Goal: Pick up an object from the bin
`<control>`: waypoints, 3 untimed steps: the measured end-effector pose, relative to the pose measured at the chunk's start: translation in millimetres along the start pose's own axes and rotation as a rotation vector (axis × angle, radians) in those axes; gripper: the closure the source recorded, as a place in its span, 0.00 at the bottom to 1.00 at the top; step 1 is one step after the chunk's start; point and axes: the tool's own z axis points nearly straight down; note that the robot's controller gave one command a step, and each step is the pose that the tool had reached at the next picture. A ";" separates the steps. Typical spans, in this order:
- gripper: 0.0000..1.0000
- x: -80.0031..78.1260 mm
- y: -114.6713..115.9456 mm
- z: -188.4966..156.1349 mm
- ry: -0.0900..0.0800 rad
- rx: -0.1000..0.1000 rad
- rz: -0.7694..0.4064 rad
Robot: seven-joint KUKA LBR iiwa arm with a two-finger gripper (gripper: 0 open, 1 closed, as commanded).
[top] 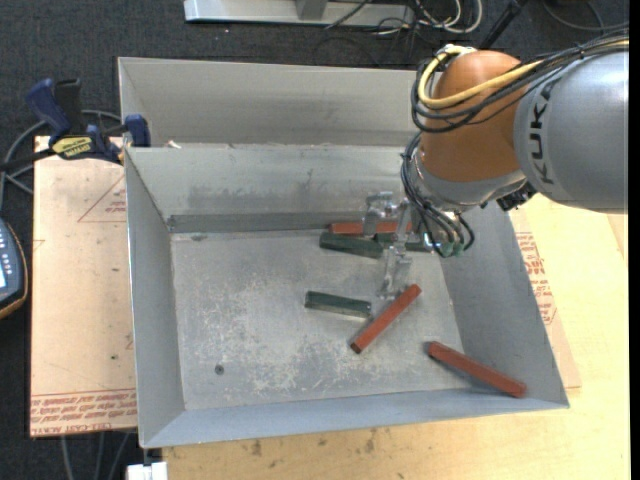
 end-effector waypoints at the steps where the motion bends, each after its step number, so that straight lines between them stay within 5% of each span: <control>1: 0.00 41.9 43.8 111.0 -0.003 -0.001 -0.149; 2: 1.00 39.6 42.4 107.3 -0.010 0.000 -0.148; 3: 1.00 19.4 26.3 -42.4 -0.019 0.003 -0.242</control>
Offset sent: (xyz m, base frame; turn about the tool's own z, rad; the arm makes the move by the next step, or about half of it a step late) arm -0.0414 0.0414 -0.1081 -0.1488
